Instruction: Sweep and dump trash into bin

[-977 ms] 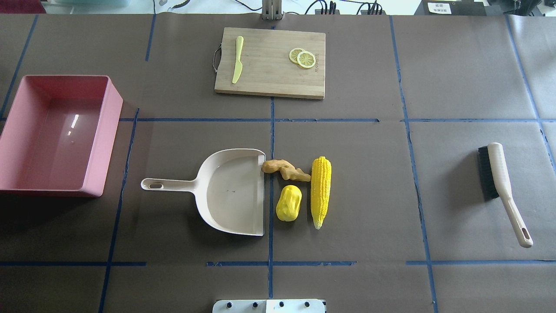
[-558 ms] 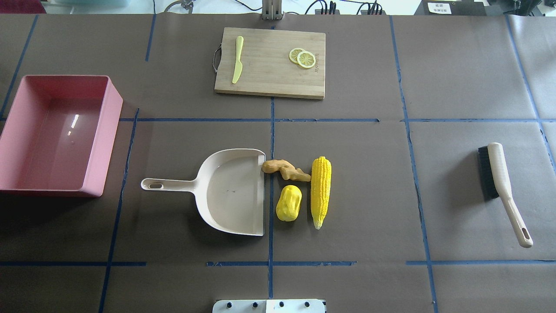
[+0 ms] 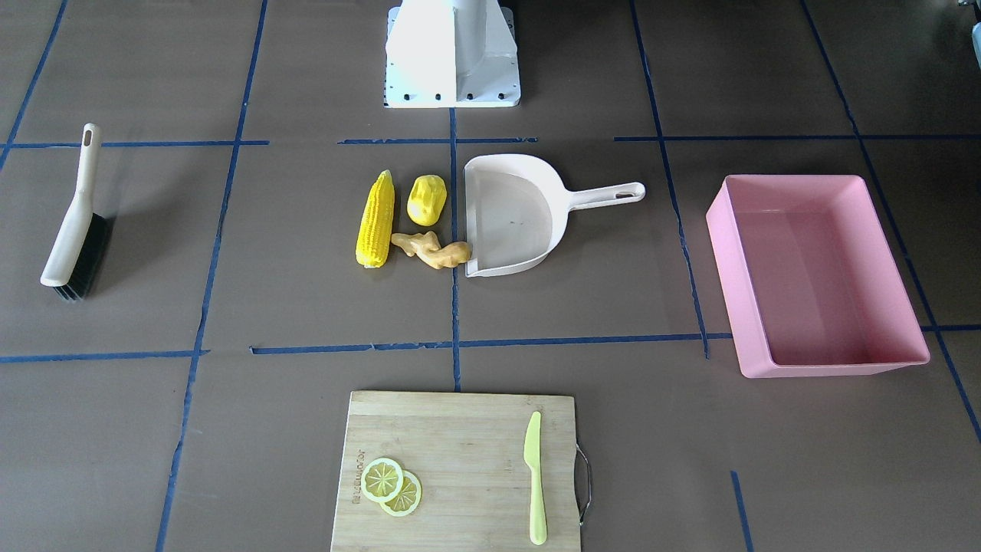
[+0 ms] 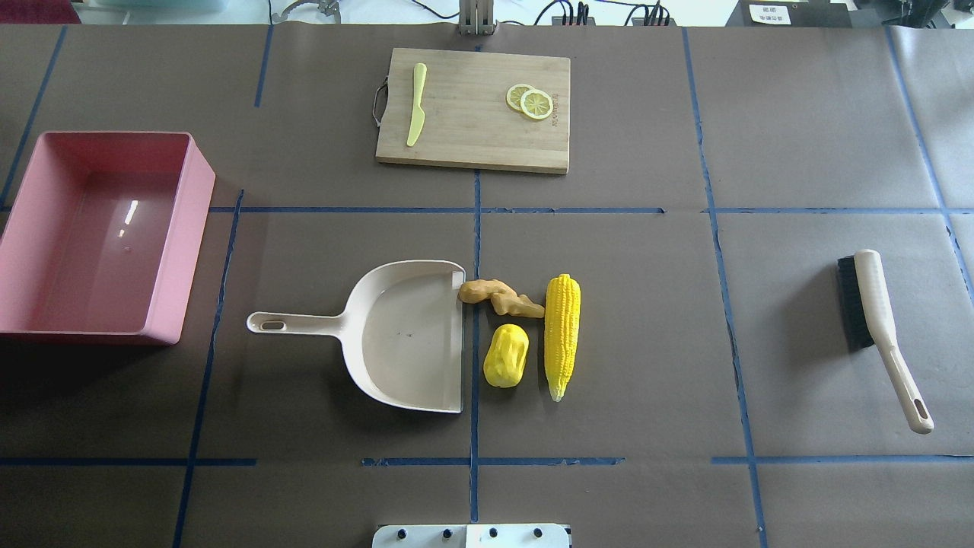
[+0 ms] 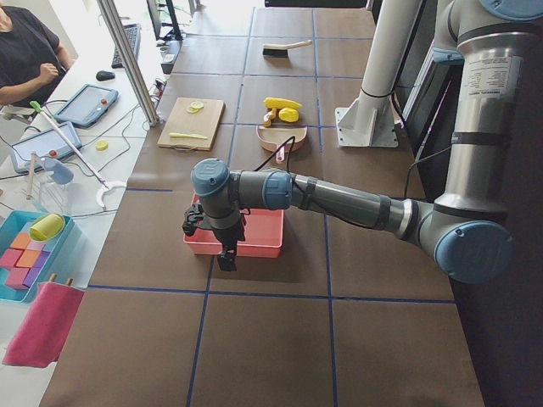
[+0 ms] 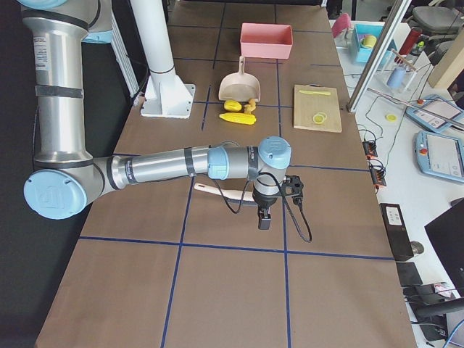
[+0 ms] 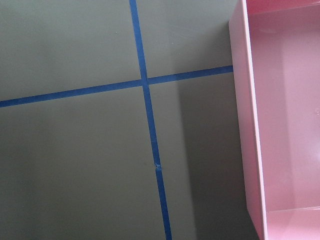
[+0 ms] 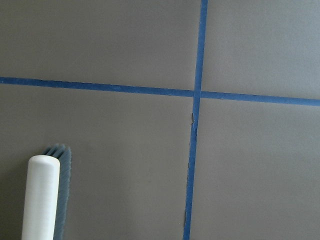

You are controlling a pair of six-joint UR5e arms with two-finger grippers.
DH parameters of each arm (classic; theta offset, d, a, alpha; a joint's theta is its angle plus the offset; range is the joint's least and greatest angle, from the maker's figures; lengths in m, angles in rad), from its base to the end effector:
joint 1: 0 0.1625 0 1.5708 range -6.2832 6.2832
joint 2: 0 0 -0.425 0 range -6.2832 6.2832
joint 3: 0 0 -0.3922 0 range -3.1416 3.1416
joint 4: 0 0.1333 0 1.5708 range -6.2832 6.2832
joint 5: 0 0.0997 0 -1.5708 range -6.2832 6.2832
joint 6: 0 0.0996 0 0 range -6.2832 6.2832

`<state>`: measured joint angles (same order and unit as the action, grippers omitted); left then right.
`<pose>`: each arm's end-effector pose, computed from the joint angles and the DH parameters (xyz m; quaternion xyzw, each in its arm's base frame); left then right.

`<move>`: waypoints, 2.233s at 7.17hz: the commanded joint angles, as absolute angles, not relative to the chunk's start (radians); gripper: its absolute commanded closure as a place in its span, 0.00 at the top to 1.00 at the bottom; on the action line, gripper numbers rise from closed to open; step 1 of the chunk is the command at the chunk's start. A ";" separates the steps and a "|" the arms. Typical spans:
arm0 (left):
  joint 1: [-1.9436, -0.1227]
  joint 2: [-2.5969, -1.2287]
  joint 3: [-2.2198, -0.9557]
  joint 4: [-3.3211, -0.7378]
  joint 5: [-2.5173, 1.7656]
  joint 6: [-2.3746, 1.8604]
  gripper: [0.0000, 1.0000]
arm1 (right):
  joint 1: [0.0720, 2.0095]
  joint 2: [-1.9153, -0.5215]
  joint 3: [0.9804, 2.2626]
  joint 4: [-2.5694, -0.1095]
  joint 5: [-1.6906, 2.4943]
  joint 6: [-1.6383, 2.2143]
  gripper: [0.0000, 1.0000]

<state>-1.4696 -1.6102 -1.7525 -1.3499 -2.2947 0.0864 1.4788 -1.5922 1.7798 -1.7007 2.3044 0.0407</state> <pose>-0.0166 -0.5034 0.5758 -0.0025 0.3541 0.0876 0.9311 0.0222 -0.4841 0.5824 0.0031 -0.3595 -0.0343 0.9325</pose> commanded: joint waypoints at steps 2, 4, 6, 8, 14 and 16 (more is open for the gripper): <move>-1.468 -1.599 -1.756 -1.358 -2.296 0.090 1.00 | 1.476 -1.598 1.787 -1.700 2.358 0.034 1.00; -1.468 -1.598 -1.752 -1.359 -2.295 0.092 1.00 | 1.468 -1.598 1.798 -1.698 2.359 0.034 1.00; -1.467 -1.598 -1.762 -1.359 -2.296 0.089 1.00 | 1.447 -1.598 1.815 -1.698 2.358 0.038 1.00; -1.447 -1.601 -1.808 -1.361 -2.333 0.077 1.00 | 1.430 -1.600 1.830 -1.698 2.358 0.041 1.00; -1.100 -1.762 -1.986 -1.394 -2.341 0.074 1.00 | 1.333 -1.609 1.931 -1.700 2.358 0.137 0.99; -0.920 -1.876 -1.985 -1.419 -2.233 0.060 1.00 | 1.258 -1.629 2.003 -1.698 2.355 0.288 0.99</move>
